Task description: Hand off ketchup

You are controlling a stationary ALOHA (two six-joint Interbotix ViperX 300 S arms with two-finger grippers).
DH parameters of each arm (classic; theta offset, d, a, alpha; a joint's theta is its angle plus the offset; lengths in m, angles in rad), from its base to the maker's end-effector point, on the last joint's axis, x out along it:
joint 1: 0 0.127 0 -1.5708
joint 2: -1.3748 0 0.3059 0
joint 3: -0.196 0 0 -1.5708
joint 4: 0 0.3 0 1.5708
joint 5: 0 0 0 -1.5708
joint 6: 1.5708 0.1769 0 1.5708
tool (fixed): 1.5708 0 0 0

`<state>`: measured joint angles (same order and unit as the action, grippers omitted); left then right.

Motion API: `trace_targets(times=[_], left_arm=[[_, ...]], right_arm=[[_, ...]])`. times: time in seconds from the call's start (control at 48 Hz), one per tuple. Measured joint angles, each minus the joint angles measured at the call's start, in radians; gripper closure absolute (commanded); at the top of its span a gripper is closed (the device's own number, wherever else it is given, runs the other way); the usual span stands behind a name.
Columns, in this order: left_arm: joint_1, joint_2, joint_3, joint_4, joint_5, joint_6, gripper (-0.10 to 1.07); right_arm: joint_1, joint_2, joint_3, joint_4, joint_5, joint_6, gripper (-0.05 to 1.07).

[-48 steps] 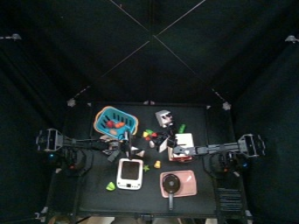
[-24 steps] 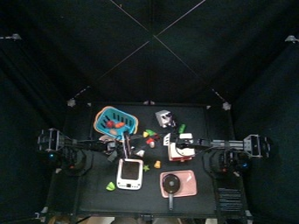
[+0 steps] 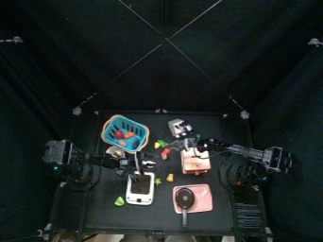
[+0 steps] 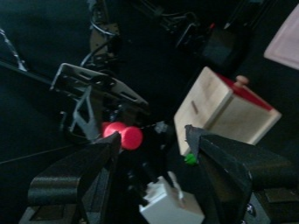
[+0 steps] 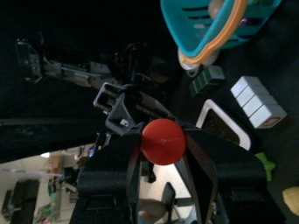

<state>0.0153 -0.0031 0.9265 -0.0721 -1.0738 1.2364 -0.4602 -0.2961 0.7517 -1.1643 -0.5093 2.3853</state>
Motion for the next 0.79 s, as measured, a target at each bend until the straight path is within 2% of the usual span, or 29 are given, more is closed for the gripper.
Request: trace_targets(times=[0.167,0.5,0.792], left_arm=[[-0.028,0.034,-0.018,-0.077,-0.060,0.124,0.03],[-0.066,0.130,-0.092,-0.071,-0.086,0.270,0.04],[-0.069,0.175,-0.103,-0.080,-0.143,0.463,0.04]], right_arm=[[-0.002,0.011,0.005,0.009,-0.060,0.002,0.39],[0.012,0.046,-0.003,0.012,-0.086,0.000,0.39],[0.041,0.061,-0.005,0.006,-0.132,-0.002,0.39]])
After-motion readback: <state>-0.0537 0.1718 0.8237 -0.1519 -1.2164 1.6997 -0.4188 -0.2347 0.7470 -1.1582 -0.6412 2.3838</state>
